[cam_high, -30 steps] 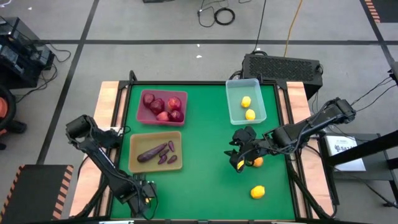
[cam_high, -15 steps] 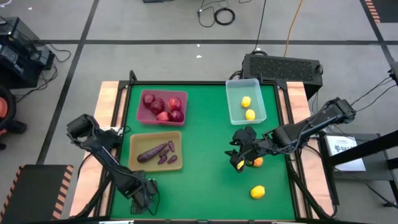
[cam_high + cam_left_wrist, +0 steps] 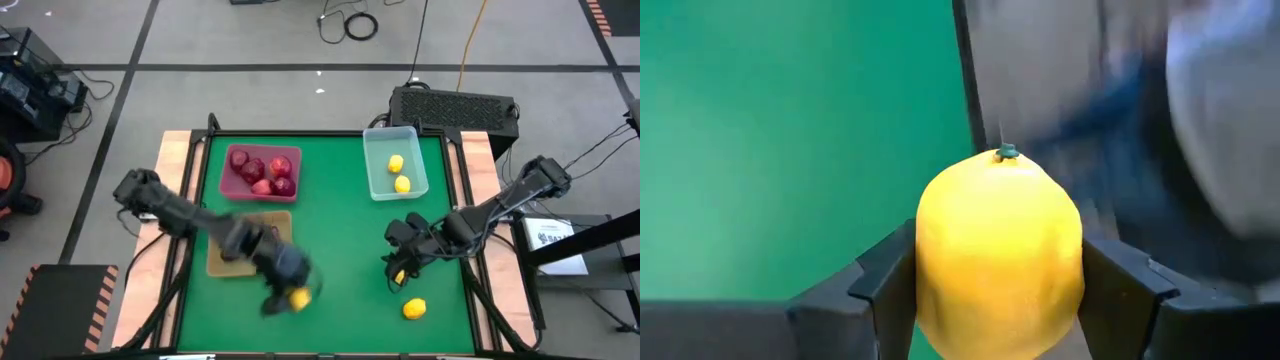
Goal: Sort produce into baskets
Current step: Put the lemon into the transparent bin
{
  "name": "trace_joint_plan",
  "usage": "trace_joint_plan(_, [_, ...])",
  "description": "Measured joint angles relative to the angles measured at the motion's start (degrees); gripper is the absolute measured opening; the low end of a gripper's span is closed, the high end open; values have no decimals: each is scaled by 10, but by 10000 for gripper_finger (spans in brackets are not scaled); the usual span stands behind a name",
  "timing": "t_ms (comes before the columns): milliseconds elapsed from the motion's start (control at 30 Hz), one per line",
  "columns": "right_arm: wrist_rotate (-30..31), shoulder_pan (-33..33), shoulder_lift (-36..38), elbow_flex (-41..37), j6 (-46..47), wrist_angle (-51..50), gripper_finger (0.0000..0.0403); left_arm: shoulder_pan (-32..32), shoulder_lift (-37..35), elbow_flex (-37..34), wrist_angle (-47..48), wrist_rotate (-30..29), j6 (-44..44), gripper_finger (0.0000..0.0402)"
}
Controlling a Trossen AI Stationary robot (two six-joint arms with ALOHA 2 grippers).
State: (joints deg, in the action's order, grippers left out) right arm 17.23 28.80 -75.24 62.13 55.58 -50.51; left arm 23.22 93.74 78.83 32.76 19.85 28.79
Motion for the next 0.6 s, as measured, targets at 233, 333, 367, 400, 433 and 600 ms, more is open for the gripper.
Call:
trace_joint_plan(233, [15,49,0,0,23,-24,226,-156,4,52,-270,-119,-151,214])
trace_joint_plan(333, [37,63,0,0,36,-38,226,-222,37,53,-375,-140,-169,214])
trace_joint_plan(367, [39,66,0,0,44,-44,226,-243,54,52,-403,-141,-161,214])
trace_joint_plan(400, [39,68,0,0,52,-48,226,-263,73,52,-430,-142,-142,214])
trace_joint_plan(433, [38,71,0,0,60,-54,226,-279,91,52,-445,-143,-115,214])
trace_joint_plan(600, [37,88,0,0,104,-66,226,-330,174,50,-544,-144,-22,214])
